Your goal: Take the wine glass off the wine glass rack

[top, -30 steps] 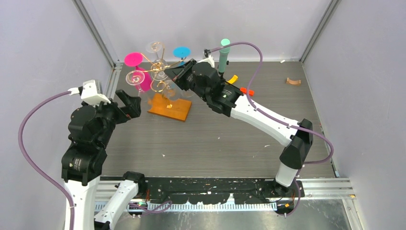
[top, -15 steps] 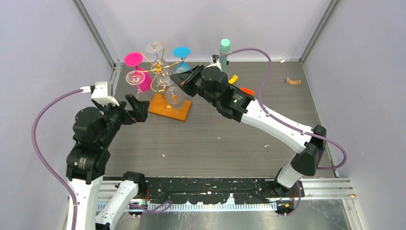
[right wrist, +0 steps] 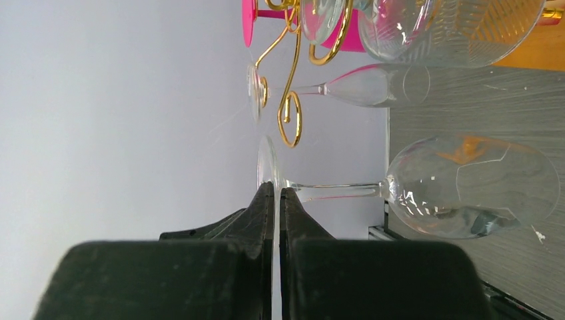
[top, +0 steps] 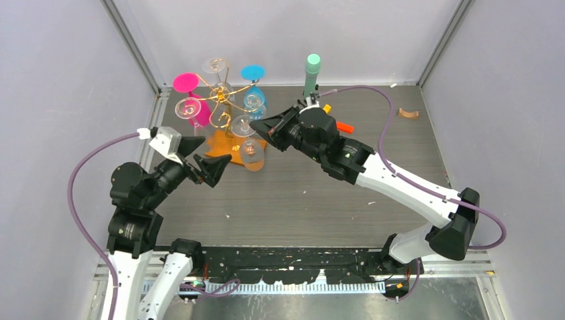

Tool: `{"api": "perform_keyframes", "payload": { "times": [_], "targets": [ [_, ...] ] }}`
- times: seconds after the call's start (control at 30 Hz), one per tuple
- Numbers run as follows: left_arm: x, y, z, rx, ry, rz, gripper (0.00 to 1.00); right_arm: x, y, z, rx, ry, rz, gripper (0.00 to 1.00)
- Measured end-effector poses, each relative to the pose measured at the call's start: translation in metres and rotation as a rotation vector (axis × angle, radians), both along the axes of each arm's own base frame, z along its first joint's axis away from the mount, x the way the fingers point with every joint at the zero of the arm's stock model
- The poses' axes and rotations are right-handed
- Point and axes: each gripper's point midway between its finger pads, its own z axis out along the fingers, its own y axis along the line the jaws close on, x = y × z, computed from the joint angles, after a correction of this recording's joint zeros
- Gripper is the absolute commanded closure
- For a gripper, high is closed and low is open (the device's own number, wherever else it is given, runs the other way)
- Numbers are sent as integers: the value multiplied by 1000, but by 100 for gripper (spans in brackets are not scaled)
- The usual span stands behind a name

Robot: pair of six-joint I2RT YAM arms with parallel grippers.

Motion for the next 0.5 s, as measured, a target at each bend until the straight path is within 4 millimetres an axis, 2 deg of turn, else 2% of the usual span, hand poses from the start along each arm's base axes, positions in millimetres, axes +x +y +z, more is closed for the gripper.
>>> {"api": "perform_keyframes", "payload": {
  "times": [0.33,0.5],
  "targets": [
    [12,-49,-2,-93,-26,-305,9,-16,-16,11,46,2,16,100],
    [27,-65,2,-125,-28,-405,20,-23,-26,23,67,-15,15,100]
  ]
}}
